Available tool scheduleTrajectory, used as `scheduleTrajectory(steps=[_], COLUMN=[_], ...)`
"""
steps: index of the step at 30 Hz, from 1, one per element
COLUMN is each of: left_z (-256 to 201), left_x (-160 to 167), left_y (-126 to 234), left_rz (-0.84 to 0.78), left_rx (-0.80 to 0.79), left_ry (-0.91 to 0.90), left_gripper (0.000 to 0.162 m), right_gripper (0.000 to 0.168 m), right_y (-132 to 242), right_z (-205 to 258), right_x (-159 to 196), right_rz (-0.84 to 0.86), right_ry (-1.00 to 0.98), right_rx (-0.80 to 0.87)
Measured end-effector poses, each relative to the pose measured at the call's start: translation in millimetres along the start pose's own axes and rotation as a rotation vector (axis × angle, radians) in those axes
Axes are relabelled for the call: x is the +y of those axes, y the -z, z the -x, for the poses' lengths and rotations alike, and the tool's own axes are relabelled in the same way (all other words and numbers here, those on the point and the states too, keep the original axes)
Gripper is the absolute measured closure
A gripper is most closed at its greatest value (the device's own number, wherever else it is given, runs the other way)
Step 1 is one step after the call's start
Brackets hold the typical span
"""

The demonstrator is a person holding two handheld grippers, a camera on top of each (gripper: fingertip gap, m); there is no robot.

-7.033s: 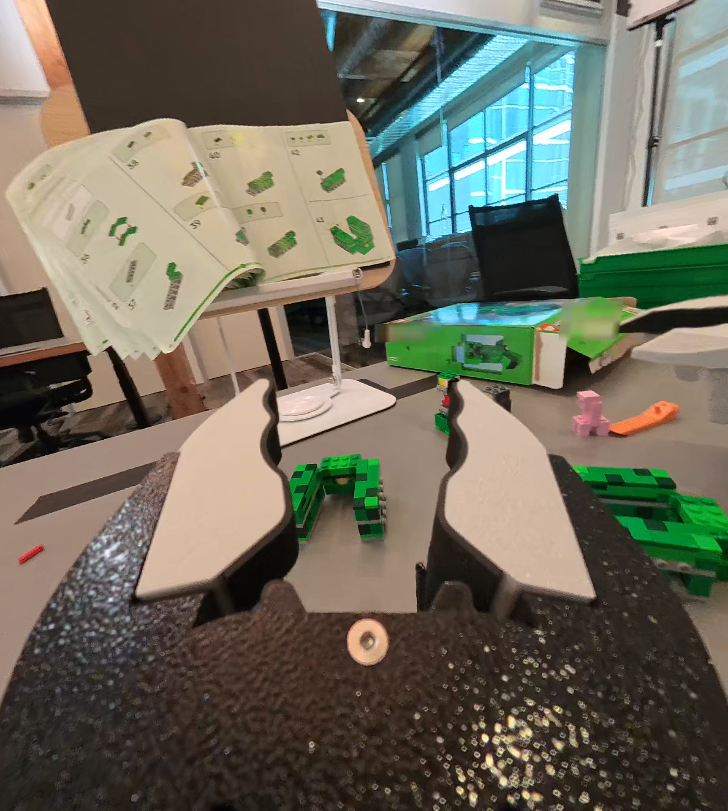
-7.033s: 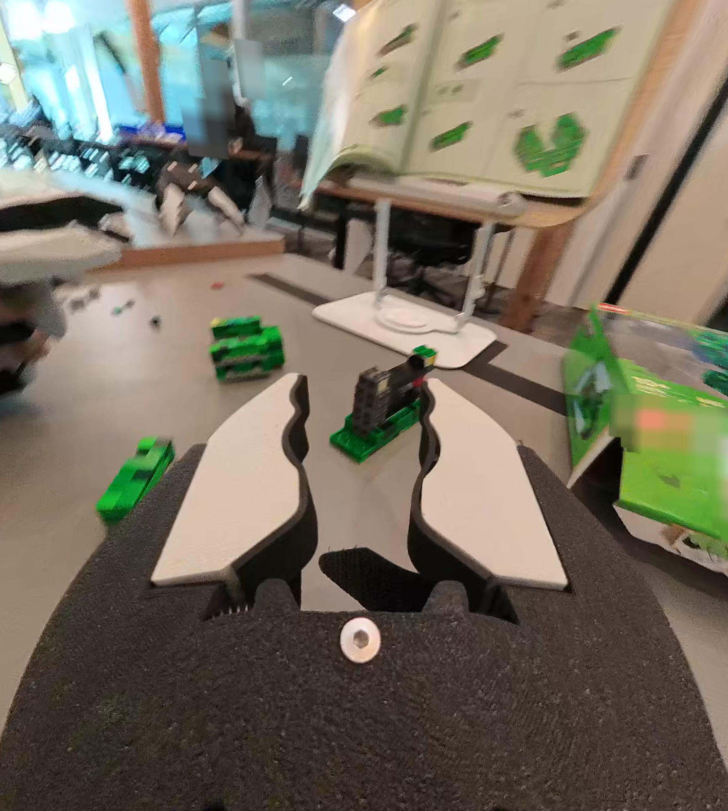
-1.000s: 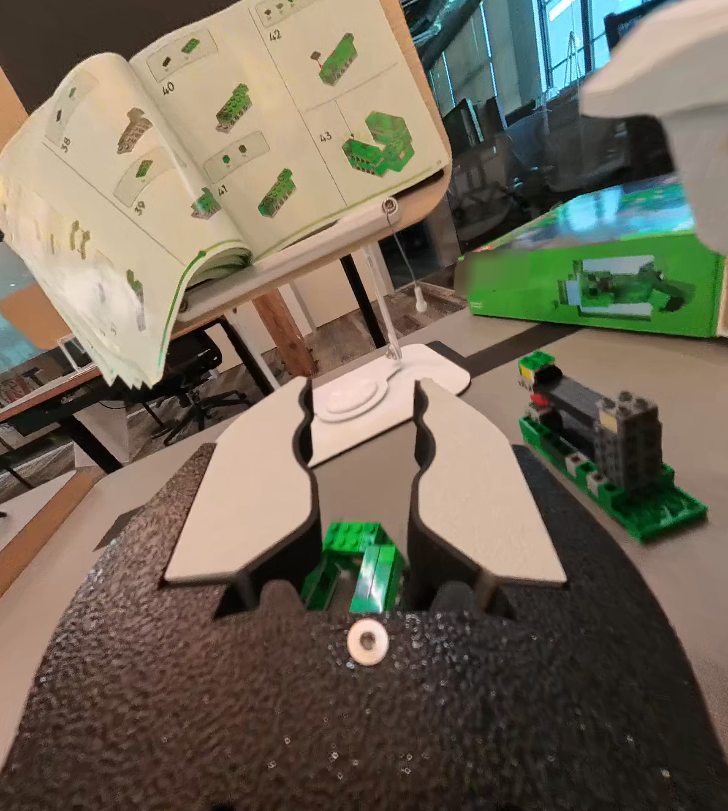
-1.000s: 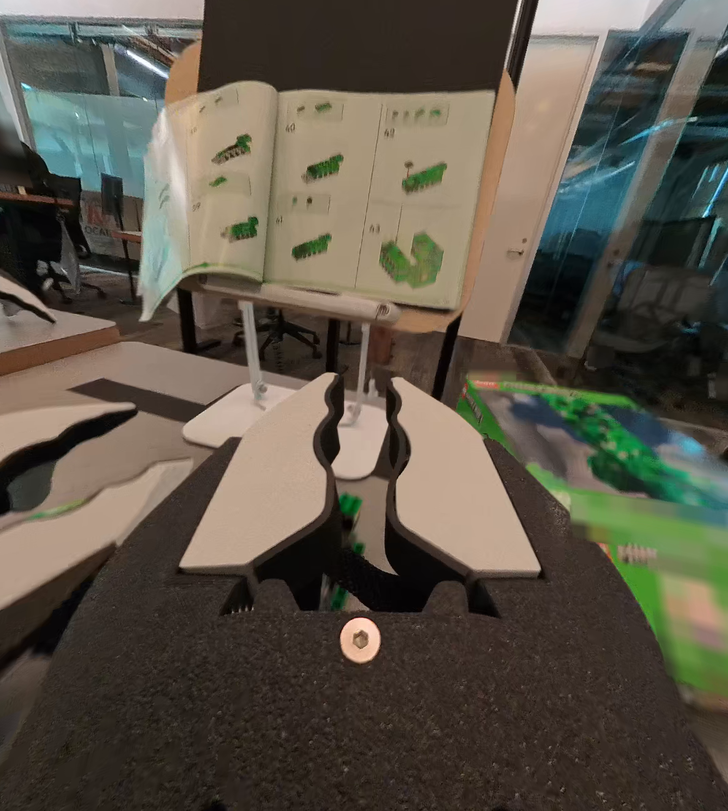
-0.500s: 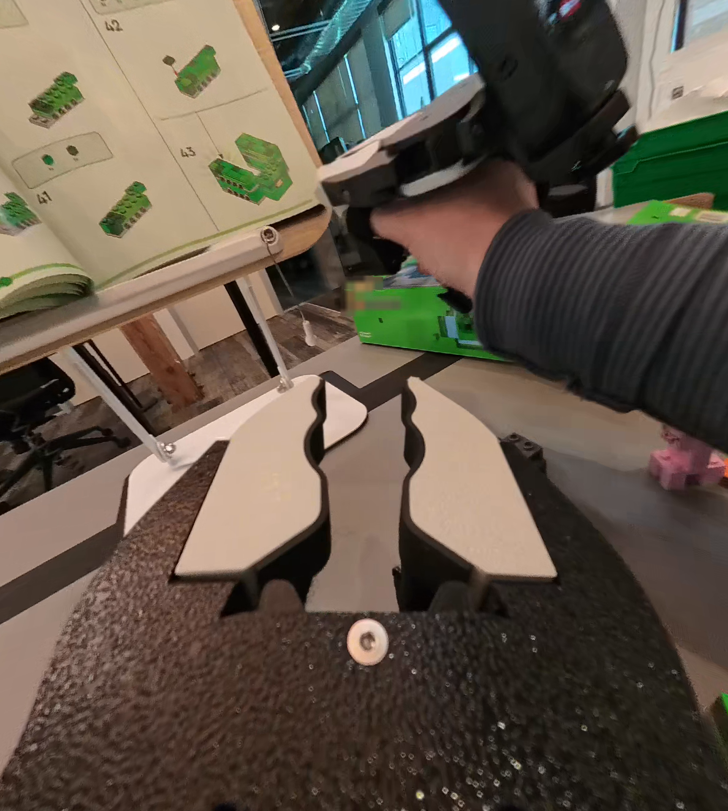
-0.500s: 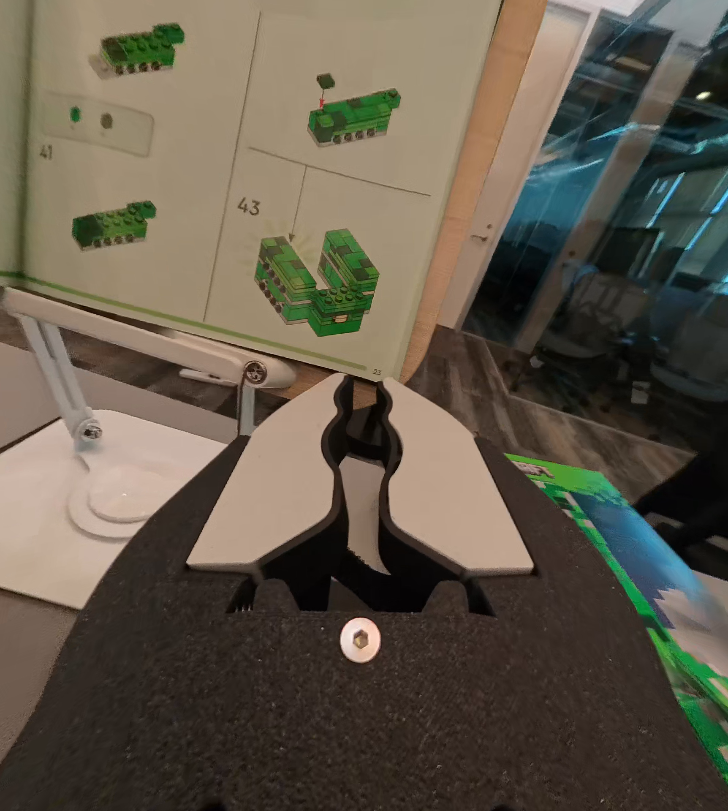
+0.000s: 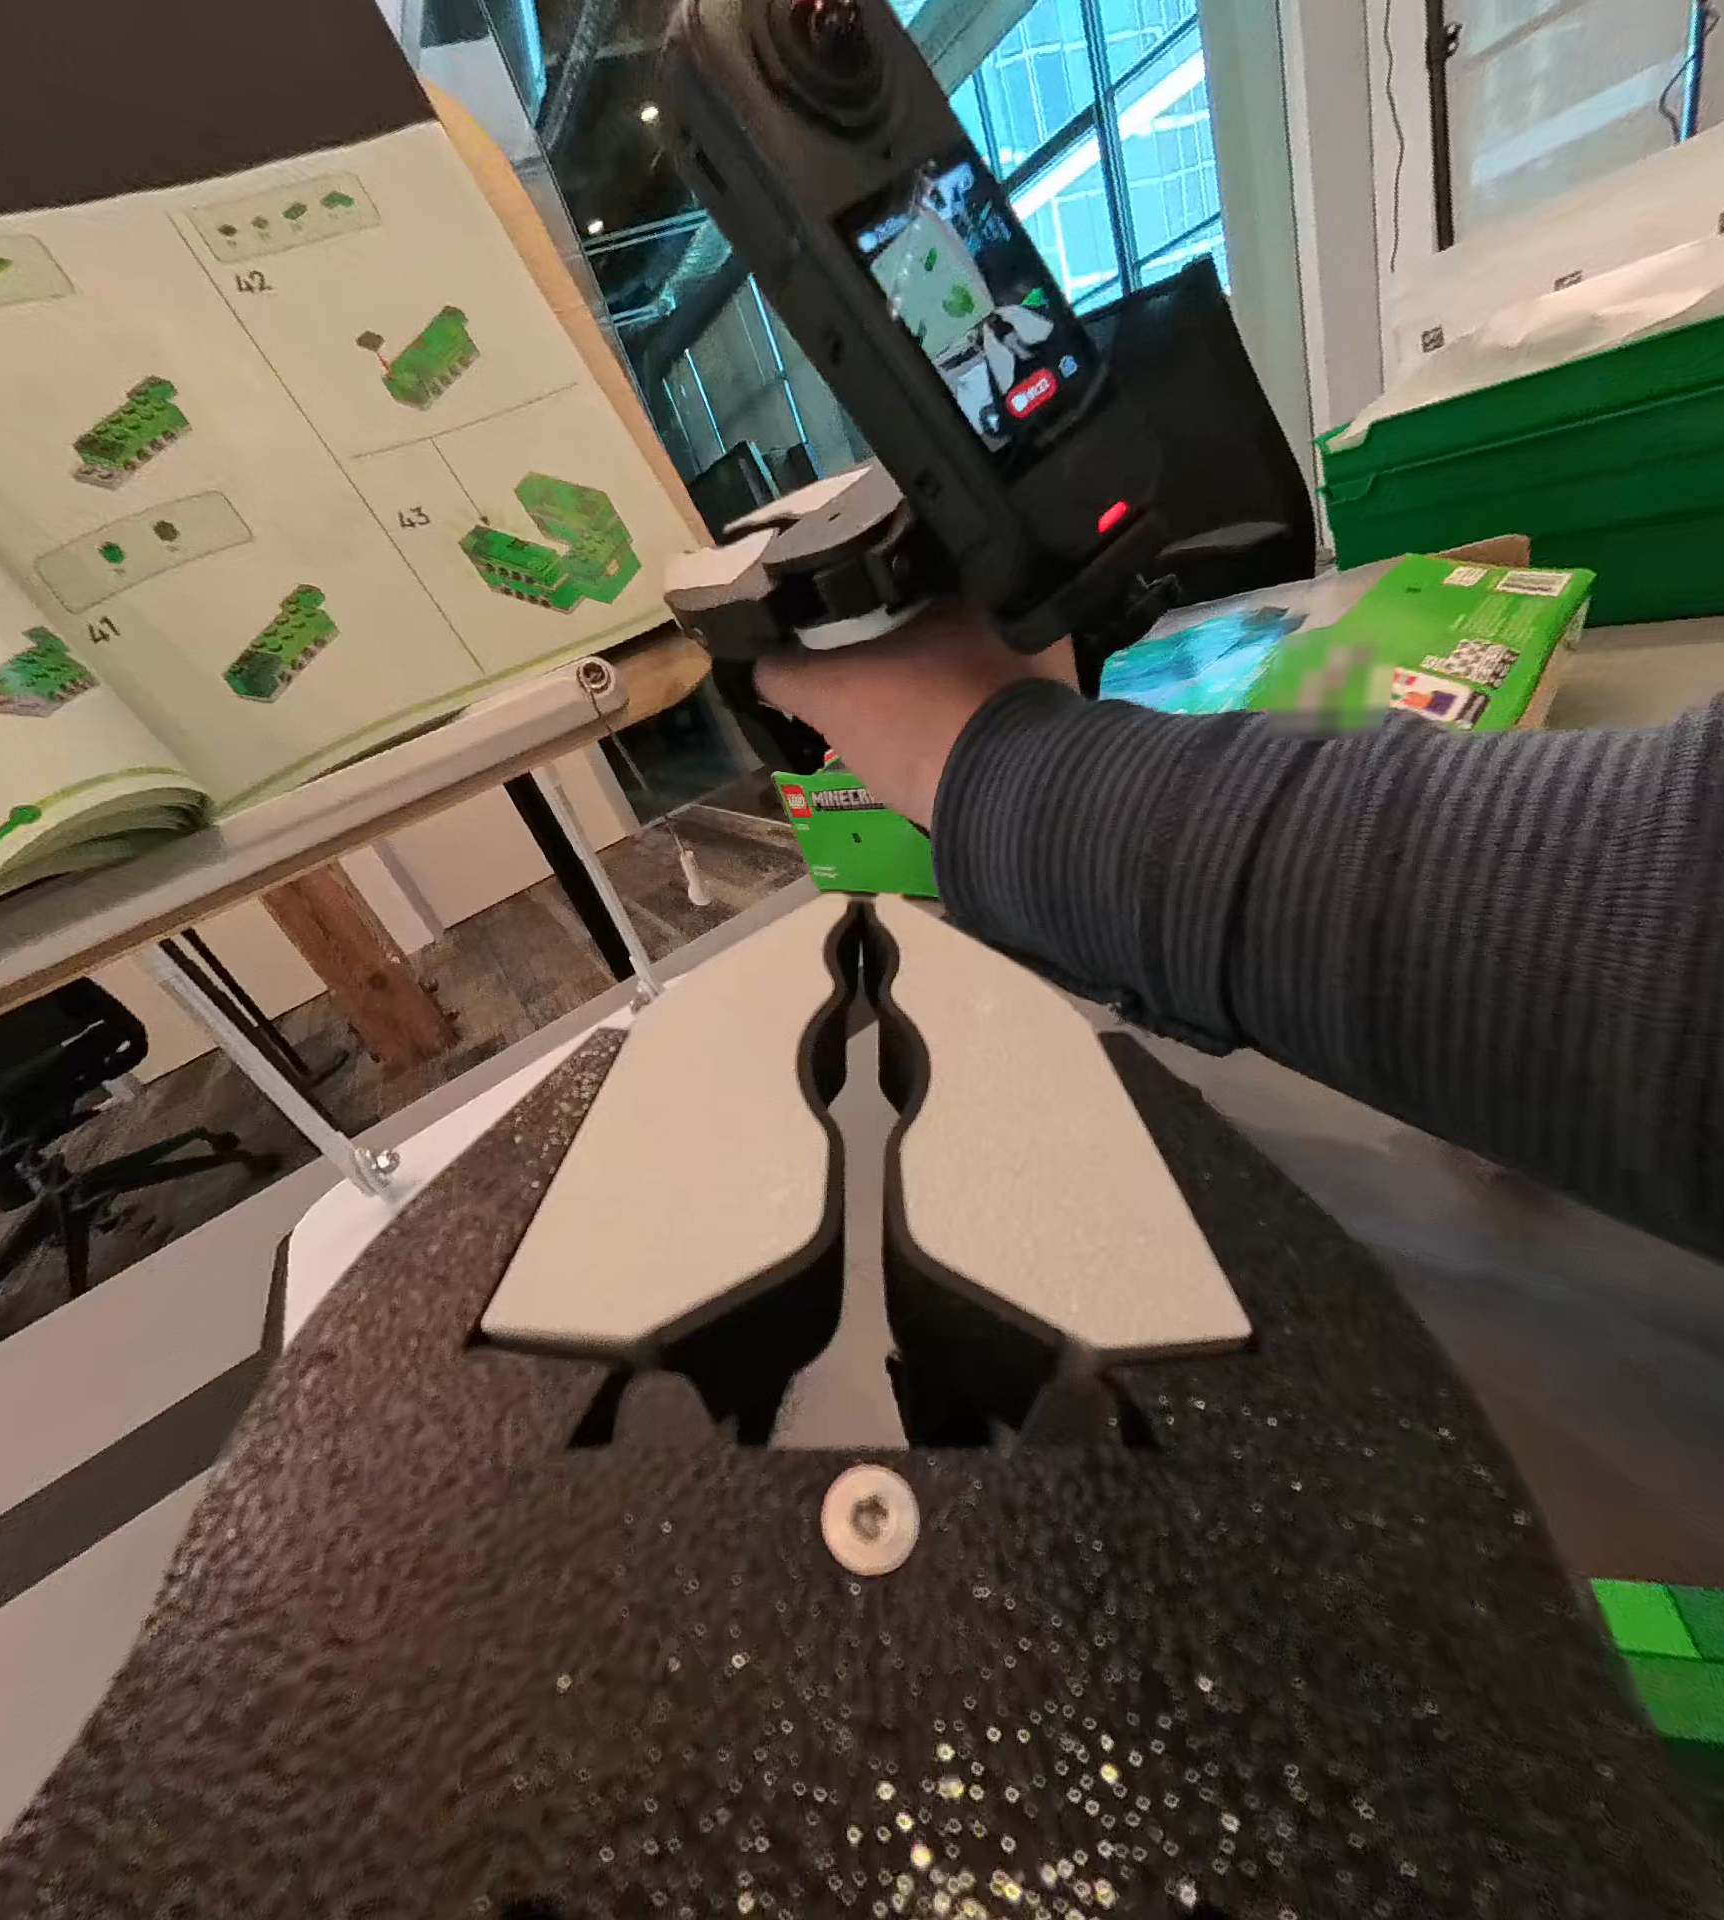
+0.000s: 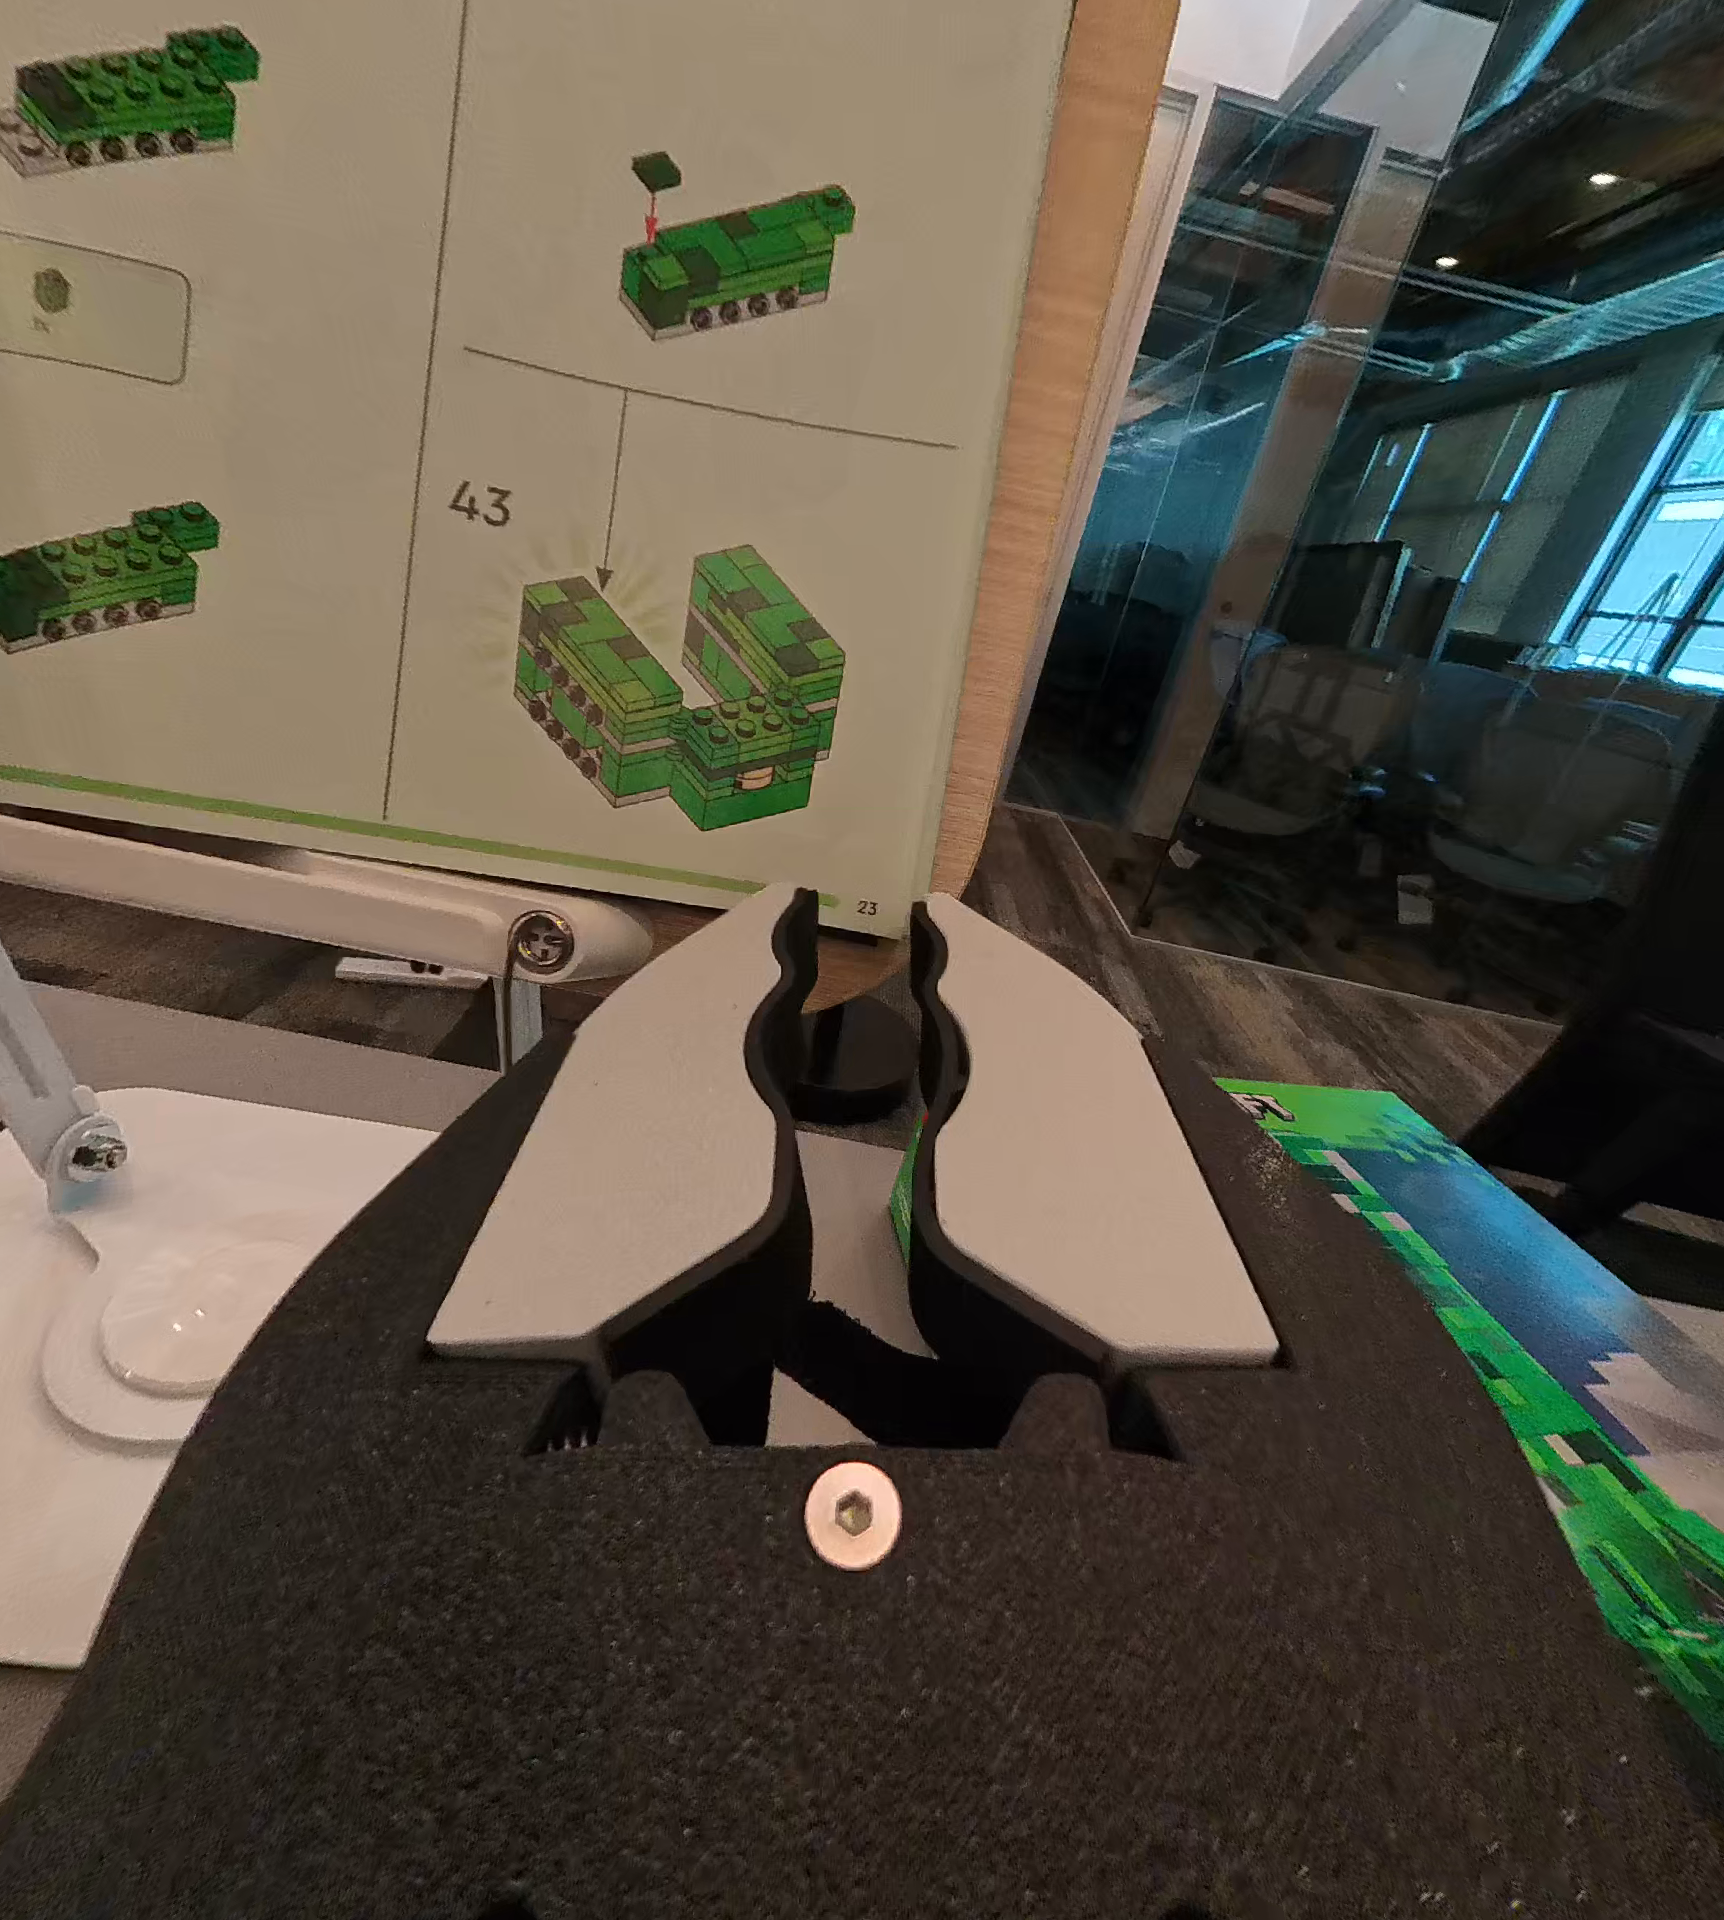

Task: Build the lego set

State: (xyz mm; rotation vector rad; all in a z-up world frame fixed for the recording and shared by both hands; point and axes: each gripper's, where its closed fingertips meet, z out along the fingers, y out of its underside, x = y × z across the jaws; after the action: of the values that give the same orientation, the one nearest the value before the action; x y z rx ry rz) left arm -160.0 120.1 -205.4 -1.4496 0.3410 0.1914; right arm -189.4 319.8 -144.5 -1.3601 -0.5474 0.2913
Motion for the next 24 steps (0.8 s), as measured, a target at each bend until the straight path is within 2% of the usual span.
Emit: scheduleTrajectory(steps=[6, 19, 24], left_z=[3.1, 7.3, 7.2], left_x=[1.2, 3.0, 3.5], left_y=[0.1, 0.6, 0.3], left_rz=[0.007, 0.012, 0.014], left_rx=[-0.016, -0.015, -0.012], left_ry=[0.006, 0.046, 0.047], left_gripper=[0.162, 0.162, 0.162], right_gripper=[0.156, 0.16, 0.168], right_y=[0.5, -2.9, -3.8], right_z=[-4.3, -4.9, -3.1], right_x=[4.9, 6.7, 4.5], right_rz=[0.014, 0.029, 0.039], right_ry=[-0.06, -0.052, -0.044], right_rx=[0.003, -0.003, -0.016])
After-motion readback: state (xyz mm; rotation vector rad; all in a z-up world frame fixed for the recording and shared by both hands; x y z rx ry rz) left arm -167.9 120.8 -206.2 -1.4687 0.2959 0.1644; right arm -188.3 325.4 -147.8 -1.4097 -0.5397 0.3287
